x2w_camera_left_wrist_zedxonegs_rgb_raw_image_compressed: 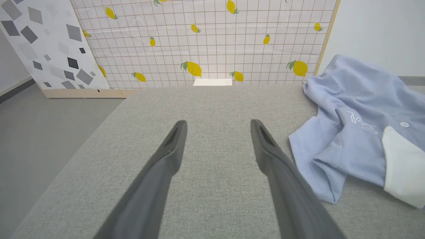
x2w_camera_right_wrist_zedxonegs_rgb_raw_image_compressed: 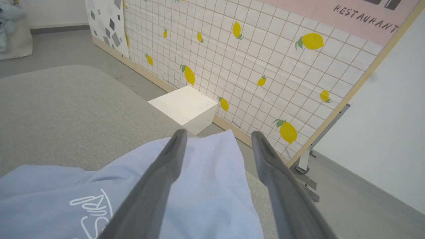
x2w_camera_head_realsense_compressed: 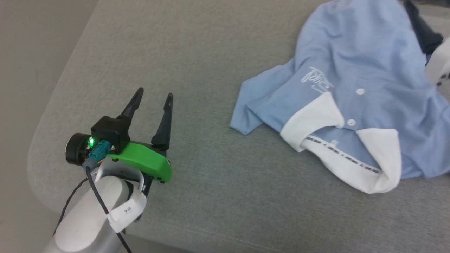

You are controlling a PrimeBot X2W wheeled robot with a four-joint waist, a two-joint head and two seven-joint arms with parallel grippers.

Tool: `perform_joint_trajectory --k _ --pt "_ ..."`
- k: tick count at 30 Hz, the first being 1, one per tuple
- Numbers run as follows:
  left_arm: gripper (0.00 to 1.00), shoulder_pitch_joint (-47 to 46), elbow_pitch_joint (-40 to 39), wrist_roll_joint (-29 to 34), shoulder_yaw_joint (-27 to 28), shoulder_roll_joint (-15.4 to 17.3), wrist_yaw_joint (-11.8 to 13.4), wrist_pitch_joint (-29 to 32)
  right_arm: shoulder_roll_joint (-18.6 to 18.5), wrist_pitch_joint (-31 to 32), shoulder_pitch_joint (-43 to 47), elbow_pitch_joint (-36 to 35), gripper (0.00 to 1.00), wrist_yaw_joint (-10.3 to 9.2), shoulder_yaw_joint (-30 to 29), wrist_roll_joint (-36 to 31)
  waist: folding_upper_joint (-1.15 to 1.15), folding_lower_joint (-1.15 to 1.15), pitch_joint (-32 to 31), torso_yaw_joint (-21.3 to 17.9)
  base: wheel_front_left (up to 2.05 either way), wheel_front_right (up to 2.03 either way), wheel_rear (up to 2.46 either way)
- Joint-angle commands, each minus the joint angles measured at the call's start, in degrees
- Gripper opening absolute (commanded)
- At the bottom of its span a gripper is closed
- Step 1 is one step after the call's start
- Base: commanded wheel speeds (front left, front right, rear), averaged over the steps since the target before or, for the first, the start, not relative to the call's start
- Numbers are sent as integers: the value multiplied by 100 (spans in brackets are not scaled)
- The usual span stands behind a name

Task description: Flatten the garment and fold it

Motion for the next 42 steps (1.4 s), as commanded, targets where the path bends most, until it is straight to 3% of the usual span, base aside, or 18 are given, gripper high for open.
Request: perform_joint_trajectory --k 1,6,12,18,23,27,31,36,42 --pt "100 56 -29 -90 28 57 33 29 3 -153 250 -95 100 -9 -105 57 0 0 -506 -538 0 0 0" --pt "100 220 -110 -235 50 153 63 223 55 -533 1060 -384 100 -9 -718 -200 0 0 -708 -872 0 0 0" --pt "100 442 -175 -434 -67 216 81 669 456 -693 2420 -1024 100 -9 -1983 -800 0 0 -795 -1160 0 0 0" --pt "100 656 -224 -608 -236 307 107 1203 1278 -596 4017 -2138 100 -9 -3321 -1953 0 0 -739 -1391 0 0 0" --pt "100 626 -262 -657 -285 404 243 1640 2331 -288 5036 -3293 100 -9 -4416 -2898 0 0 -524 -1553 0 0 0" --pt "100 342 -296 -646 -396 518 220 2174 2785 -61 5369 -3995 100 -9 -4717 -3223 0 0 -265 -1682 0 0 0" --pt "100 -88 -257 -758 -533 611 168 3056 2922 82 5476 -4419 100 -9 -4812 -3354 0 0 -12 -1789 0 0 0" --pt "100 -579 -120 -930 -662 753 194 4215 3029 110 5465 -4651 100 -9 -4885 -3395 0 0 256 -1913 0 0 0" --pt "100 -968 63 -1019 -651 883 347 4971 3186 59 5416 -4709 100 -9 -4856 -3487 0 0 510 -2052 0 0 0"
